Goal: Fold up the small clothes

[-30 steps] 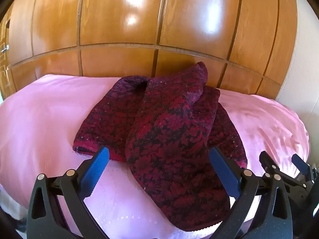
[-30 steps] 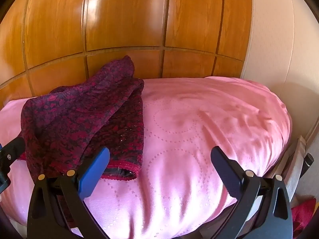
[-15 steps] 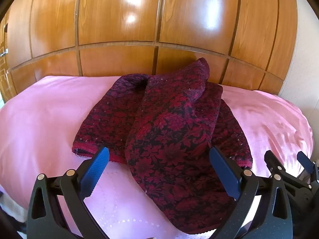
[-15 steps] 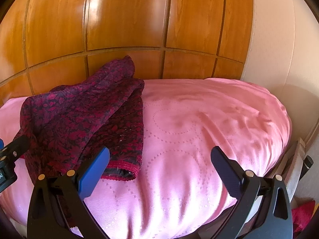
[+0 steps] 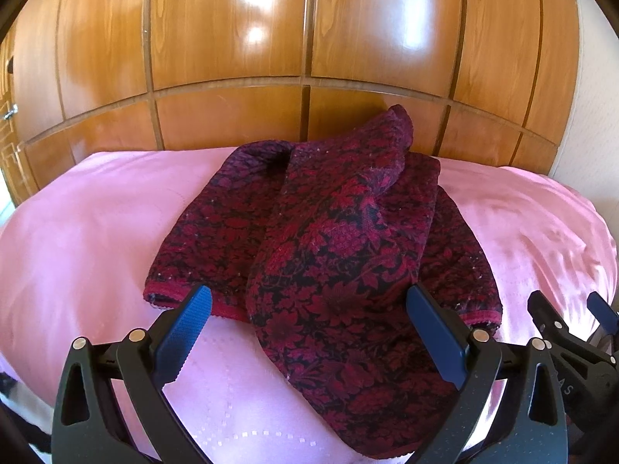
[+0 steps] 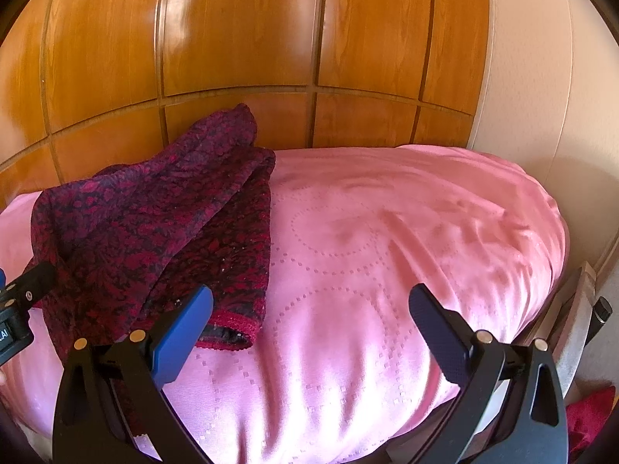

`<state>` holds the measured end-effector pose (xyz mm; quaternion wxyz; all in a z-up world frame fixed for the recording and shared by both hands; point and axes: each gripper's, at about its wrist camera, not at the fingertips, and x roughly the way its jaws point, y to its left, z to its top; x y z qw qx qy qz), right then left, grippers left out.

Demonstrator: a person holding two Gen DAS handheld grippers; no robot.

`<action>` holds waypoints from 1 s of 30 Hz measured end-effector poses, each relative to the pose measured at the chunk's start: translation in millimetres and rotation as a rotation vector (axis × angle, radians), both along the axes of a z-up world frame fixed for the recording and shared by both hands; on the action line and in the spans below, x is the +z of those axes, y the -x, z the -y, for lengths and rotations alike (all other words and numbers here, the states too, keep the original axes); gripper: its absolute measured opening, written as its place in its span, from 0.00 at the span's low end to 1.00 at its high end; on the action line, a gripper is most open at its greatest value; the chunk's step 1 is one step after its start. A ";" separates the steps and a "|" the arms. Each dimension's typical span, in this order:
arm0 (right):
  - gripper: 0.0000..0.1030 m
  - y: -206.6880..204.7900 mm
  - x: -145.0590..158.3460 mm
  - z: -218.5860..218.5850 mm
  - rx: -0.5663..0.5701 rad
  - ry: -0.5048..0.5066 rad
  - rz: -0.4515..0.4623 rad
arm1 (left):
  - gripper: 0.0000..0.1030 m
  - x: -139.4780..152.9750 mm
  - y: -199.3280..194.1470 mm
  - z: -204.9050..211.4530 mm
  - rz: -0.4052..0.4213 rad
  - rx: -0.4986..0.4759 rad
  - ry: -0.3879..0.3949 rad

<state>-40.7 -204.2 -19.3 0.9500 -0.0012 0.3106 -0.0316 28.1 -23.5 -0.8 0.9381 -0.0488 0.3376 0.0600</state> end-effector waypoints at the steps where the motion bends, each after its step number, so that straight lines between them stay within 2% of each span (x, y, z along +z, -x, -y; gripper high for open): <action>1: 0.98 -0.1 -0.2 0.4 0.003 -0.001 0.000 | 0.97 -0.1 0.2 -0.3 -0.001 -0.001 0.001; 6: 0.98 -2.2 -2.7 3.9 0.005 -0.009 -0.011 | 0.96 0.5 -0.4 -0.7 0.000 -0.002 0.000; 8: 0.98 -2.5 -3.0 4.2 0.008 -0.012 -0.011 | 0.92 0.4 -0.7 -0.6 -0.002 -0.001 0.005; 10: 0.98 -3.5 -4.1 3.6 0.013 -0.014 -0.015 | 0.83 -0.6 -1.8 -1.0 -0.008 0.001 0.012; 15: 0.98 -1.7 -4.2 2.1 0.027 -0.014 -0.013 | 0.80 -0.8 -3.0 -1.9 -0.015 -0.001 0.011; 16: 0.98 -1.1 -3.3 1.9 0.029 -0.015 -0.008 | 0.71 0.0 -2.6 -1.9 -0.010 -0.002 0.006; 18: 0.98 -1.3 -2.3 2.7 0.043 -0.026 -0.005 | 0.63 0.0 -4.1 -3.4 -0.017 -0.010 0.017; 20: 0.98 -1.3 -2.1 3.4 0.049 -0.030 -0.004 | 0.46 -2.4 -6.4 -5.2 -0.030 -0.027 0.039; 22: 0.98 -2.1 -2.6 4.1 0.052 -0.037 -0.006 | 0.17 -4.6 -8.7 -6.8 -0.044 -0.061 0.067; 23: 0.98 -2.5 -3.0 5.3 0.059 -0.046 -0.011 | 0.11 -4.6 -9.1 -8.3 -0.043 -0.075 0.079; 24: 0.98 -4.0 -4.1 5.9 0.065 -0.053 -0.020 | 0.00 -4.0 -9.1 -9.0 -0.038 -0.084 0.084; 26: 0.98 -6.7 -6.0 6.2 0.082 -0.062 -0.032 | 0.00 0.6 -7.5 -14.3 -0.019 -0.110 0.101; 27: 0.98 -7.5 -6.9 5.8 0.095 -0.067 -0.037 | 0.00 3.1 -7.0 -21.1 -0.011 -0.123 0.134; 30: 0.97 -9.5 -7.8 4.1 0.133 -0.087 -0.051 | 0.00 10.3 -6.6 -40.3 0.014 -0.119 0.176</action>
